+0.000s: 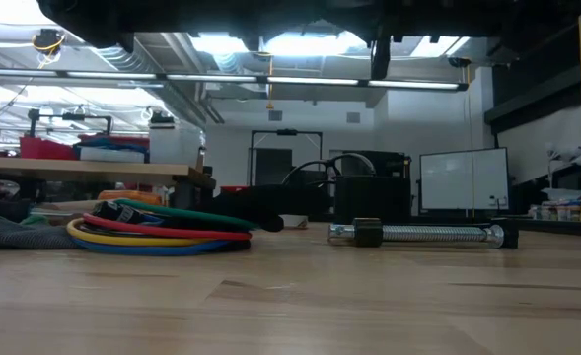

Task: Coil cords
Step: Uncoil the blue wire from the spool

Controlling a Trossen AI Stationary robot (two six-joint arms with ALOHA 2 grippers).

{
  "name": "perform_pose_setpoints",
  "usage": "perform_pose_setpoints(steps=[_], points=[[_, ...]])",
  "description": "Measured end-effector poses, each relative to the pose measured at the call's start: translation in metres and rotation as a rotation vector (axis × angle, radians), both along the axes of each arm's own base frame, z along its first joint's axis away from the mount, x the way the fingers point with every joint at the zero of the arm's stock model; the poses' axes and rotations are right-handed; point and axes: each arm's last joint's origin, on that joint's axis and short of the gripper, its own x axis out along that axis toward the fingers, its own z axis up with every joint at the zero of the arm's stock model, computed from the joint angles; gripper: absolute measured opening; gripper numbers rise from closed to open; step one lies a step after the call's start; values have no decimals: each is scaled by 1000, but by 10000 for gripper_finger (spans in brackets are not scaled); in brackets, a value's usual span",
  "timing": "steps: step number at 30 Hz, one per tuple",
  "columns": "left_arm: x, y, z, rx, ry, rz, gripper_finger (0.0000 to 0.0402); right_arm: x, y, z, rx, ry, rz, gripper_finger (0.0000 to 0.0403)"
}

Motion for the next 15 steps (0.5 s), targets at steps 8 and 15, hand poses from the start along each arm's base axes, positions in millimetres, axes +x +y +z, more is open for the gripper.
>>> perform_pose_setpoints(steps=[8, 15], points=[[0, 0, -2, -110, 20, -9, 140, 0, -2, 1, -46, 1, -69, 1], [1, 3, -1, -301, -8, -25, 140, 0, -3, -5, -78, 72, -72, 1]])
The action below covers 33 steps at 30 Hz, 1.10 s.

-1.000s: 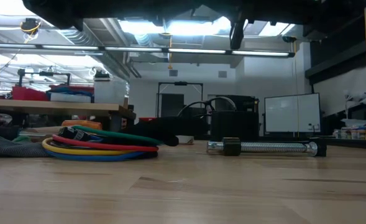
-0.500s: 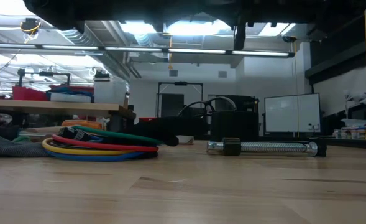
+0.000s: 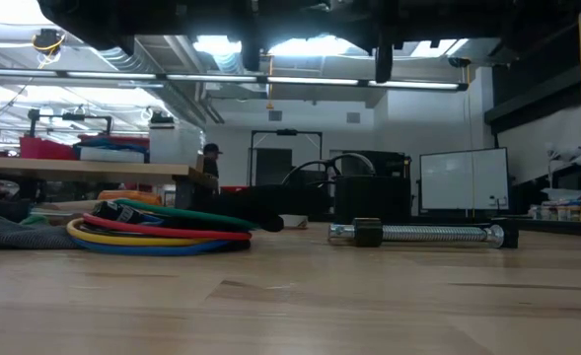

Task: Coil cords
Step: Uncoil the blue wire from the spool

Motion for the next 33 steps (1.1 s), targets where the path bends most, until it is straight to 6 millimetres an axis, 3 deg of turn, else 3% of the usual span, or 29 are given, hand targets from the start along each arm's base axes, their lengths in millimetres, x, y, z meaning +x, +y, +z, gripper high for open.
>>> perform_pose_setpoints(steps=[12, 21, 27, 33], points=[[2, 11, -3, -602, -7, -10, 140, 0, -1, -11, -34, 118, -19, 1], [2, 13, -3, -432, 1, 11, 140, -1, 0, -18, -37, 201, 7, 1], [2, 15, 1, -564, -36, 2, 140, -2, 0, -30, -55, 296, 20, 0], [3, 17, -5, -528, 23, 26, 140, -2, 1, -27, -52, 271, 36, 0]])
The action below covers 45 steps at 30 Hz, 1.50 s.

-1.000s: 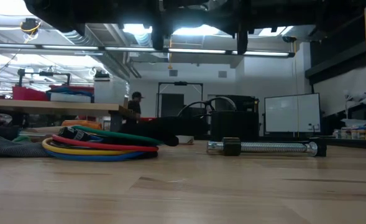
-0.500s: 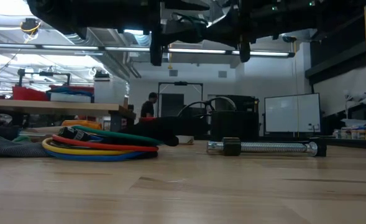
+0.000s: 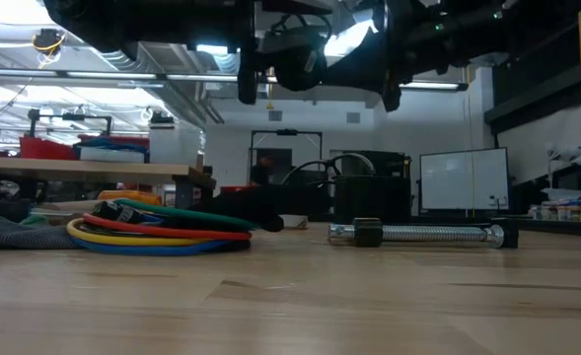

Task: Coil cords
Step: Uncoil the blue wire from the spool

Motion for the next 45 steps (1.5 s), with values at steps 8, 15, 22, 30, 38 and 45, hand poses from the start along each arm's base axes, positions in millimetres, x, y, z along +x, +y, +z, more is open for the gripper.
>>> perform_pose_setpoints(steps=[8, 15, 22, 30, 38, 45], points=[[0, 1, 1, -30, -16, 5, 140, -1, 0, -3, 3, 29, 0, 0], [0, 2, 4, -85, -45, 4, 140, -4, 0, -12, 13, 133, 2, 0], [0, 3, 7, -8, -71, 13, 140, -7, 1, -20, 19, 218, 31, 0], [0, 4, 7, 38, -68, 18, 140, -9, 3, -24, 37, 273, 83, 0], [0, 11, 7, 181, -32, 46, 140, -9, 3, -25, 42, 280, 95, 0], [-18, 21, 24, 320, 100, 65, 140, -9, 3, -26, 42, 287, 96, 0]])
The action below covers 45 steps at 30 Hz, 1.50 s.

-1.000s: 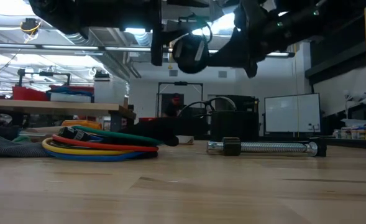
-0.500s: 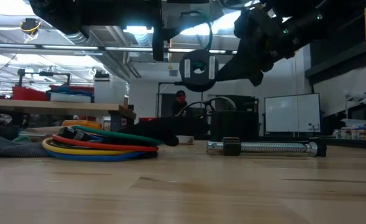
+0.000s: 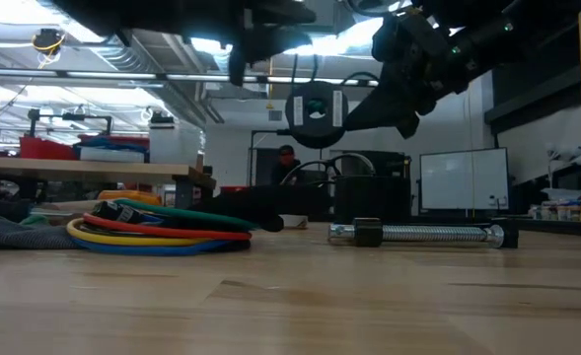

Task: Coil cords
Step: Uncoil the blue wire from the spool

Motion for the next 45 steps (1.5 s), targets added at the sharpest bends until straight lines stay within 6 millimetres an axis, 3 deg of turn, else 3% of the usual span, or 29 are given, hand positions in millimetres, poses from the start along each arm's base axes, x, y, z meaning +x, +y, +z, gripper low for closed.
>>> perform_pose_setpoints(steps=[7, 13, 23, 28, 37, 41, 45], points=[[-41, 2, 19, 54, 215, 84, 140, 1, 0, 3, 1, -31, 0, 0], [-70, -8, 24, 5, 341, 48, 140, 7, 0, 16, 8, -176, -1, 0], [-73, -26, 16, 70, 410, -37, 140, 16, 0, 70, -11, -634, -4, 1], [-71, -26, 15, 67, 410, -36, 140, 21, 0, 93, -66, -735, -17, 1], [-70, -23, 17, -7, 381, -5, 140, 27, 0, 111, -156, -747, -9, 1], [-69, -22, 14, -88, 392, 23, 140, 29, 0, 100, -168, -625, 4, 1], [-65, -24, 9, -60, 408, 13, 141, 30, 0, 82, -207, -443, 31, 1]])
